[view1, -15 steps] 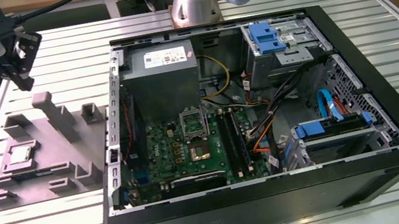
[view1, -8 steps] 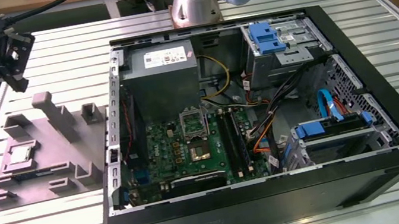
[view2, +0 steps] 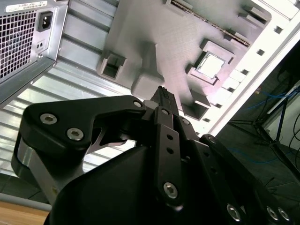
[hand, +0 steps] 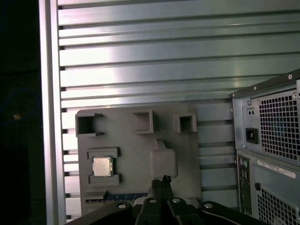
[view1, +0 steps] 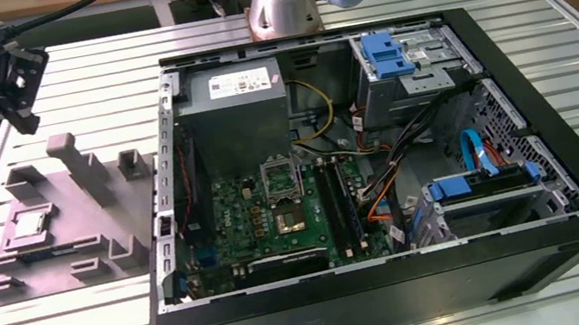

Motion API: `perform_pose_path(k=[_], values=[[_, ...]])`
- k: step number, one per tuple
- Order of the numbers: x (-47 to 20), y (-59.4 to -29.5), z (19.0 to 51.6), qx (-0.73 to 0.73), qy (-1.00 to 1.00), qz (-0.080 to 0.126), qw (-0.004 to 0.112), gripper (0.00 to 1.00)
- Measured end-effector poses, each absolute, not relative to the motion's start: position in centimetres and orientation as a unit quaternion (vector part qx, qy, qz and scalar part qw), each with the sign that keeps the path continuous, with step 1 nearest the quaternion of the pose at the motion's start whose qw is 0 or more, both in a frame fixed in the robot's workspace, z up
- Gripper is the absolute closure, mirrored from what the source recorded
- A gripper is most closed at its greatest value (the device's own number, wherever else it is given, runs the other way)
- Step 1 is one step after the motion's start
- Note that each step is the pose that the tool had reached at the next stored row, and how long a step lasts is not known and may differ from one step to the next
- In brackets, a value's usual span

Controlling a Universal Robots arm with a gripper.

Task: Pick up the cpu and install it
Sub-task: 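Reach for the cpu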

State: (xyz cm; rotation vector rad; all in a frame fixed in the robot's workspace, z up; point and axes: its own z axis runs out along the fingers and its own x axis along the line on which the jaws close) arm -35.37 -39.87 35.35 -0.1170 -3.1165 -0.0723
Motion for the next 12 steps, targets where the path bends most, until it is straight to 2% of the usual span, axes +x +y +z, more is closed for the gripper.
perform_pose_path(k=[12], values=[[-35.97, -39.87, 35.33, -0.037, -0.999, -0.023, 0.011, 0.89]])
